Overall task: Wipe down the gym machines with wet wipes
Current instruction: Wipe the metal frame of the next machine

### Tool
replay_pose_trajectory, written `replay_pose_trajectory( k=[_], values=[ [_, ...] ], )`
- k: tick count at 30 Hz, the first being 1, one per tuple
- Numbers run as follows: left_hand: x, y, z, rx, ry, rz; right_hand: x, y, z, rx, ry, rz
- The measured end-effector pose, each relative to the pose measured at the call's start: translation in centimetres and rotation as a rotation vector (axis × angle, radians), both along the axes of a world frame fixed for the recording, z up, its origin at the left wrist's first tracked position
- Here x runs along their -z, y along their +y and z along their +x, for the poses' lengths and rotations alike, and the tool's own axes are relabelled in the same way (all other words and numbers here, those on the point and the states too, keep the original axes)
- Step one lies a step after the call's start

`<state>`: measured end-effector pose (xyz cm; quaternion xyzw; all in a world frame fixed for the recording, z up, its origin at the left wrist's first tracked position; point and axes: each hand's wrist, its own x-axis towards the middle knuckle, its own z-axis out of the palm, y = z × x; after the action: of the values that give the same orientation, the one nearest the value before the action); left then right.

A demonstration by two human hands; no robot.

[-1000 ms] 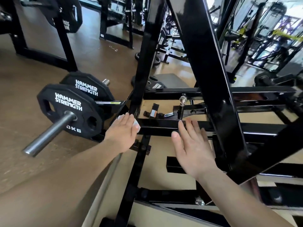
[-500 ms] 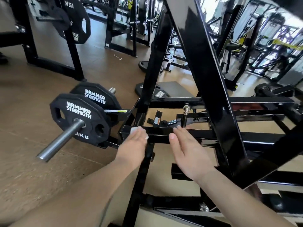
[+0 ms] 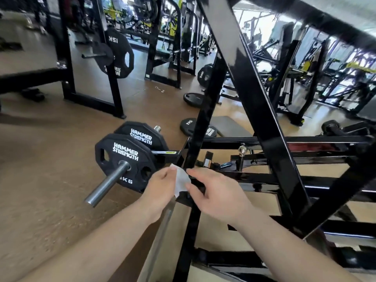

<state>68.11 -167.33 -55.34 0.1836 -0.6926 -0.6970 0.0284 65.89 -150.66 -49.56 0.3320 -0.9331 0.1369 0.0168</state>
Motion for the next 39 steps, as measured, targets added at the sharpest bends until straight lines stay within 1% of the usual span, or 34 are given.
replay_pose_trajectory(
  k=[3,4,7,8,10,11,13,16,19,20,22,25,27,28,30,31,33,34,35,36,37,38,39],
  values=[
    [-1.8,-0.2,-1.4,-0.065,-0.038,0.028,-2.1,0.4,-0.9,0.028,0.211,-0.179],
    [-2.7,0.0,-2.0,-0.073,-0.036,0.039,-3.1,0.5,-1.3,0.014,0.280,-0.205],
    [-6.7,1.0,-3.0,-0.094,0.005,0.063,-6.8,0.8,-2.0,-0.152,0.474,-0.144],
    [-8.4,1.4,-3.0,-0.102,0.036,0.074,-8.4,0.7,-1.8,-0.205,0.510,-0.169],
    [-12.3,2.4,-2.6,-0.125,0.083,0.114,-11.6,0.7,-1.1,-0.239,0.538,-0.299],
    [-14.3,3.0,-2.4,-0.131,0.081,0.122,-13.4,0.7,-1.0,-0.217,0.528,-0.357],
    [-18.0,4.0,-2.2,-0.174,0.053,0.124,-16.6,0.9,-1.3,-0.104,0.474,-0.422],
    [-22.6,4.8,-2.1,-0.277,0.027,0.165,-20.1,1.3,-3.4,0.088,0.319,-0.443],
    [-27.2,4.3,-1.8,-0.439,-0.005,0.082,-22.0,1.3,-4.8,0.130,0.258,-0.371],
    [-28.7,3.9,-1.7,-0.491,0.004,0.029,-22.4,1.2,-4.6,0.161,0.213,-0.325],
    [-32.0,2.9,-1.6,-0.564,0.052,-0.053,-23.8,0.6,-3.3,0.236,0.051,-0.259],
    [-36.0,1.7,-1.6,-0.535,0.120,-0.140,-26.4,-1.4,-2.3,0.270,-0.156,-0.178],
    [-37.7,1.2,-1.9,-0.483,0.098,-0.162,-29.0,-2.5,-3.3,0.282,-0.254,-0.137],
    [-38.6,1.1,-1.8,-0.471,0.083,-0.155,-30.7,-2.7,-3.4,0.268,-0.267,-0.119],
    [-41.0,1.1,-1.5,-0.456,0.068,-0.163,-34.8,-2.7,-3.1,0.180,-0.227,-0.098],
    [-42.6,1.1,-1.4,-0.443,0.084,-0.196,-37.0,-2.5,-2.9,0.134,-0.186,-0.161],
    [-46.9,0.9,-1.4,-0.399,0.184,-0.317,-42.0,-2.0,-2.4,0.063,-0.053,-0.400],
    [-49.3,0.7,-1.7,-0.387,0.283,-0.412,-44.2,-1.7,-2.8,0.031,0.045,-0.498],
    [-51.5,0.5,-2.4,-0.390,0.406,-0.535,-45.7,-1.2,-3.6,0.013,0.153,-0.550],
    [-53.0,0.3,-3.4,-0.391,0.528,-0.689,-46.7,-0.8,-4.9,0.013,0.242,-0.557],
    [-53.6,0.2,-4.9,-0.350,0.622,-0.864,-47.2,-0.4,-6.5,0.038,0.281,-0.541],
    [-53.4,0.3,-6.6,-0.270,0.642,-1.044,-47.2,0.1,-8.0,0.090,0.272,-0.514],
    [-52.7,0.7,-8.2,-0.133,0.568,-1.190,-47.0,0.5,-9.3,0.158,0.209,-0.489]
  ],
)
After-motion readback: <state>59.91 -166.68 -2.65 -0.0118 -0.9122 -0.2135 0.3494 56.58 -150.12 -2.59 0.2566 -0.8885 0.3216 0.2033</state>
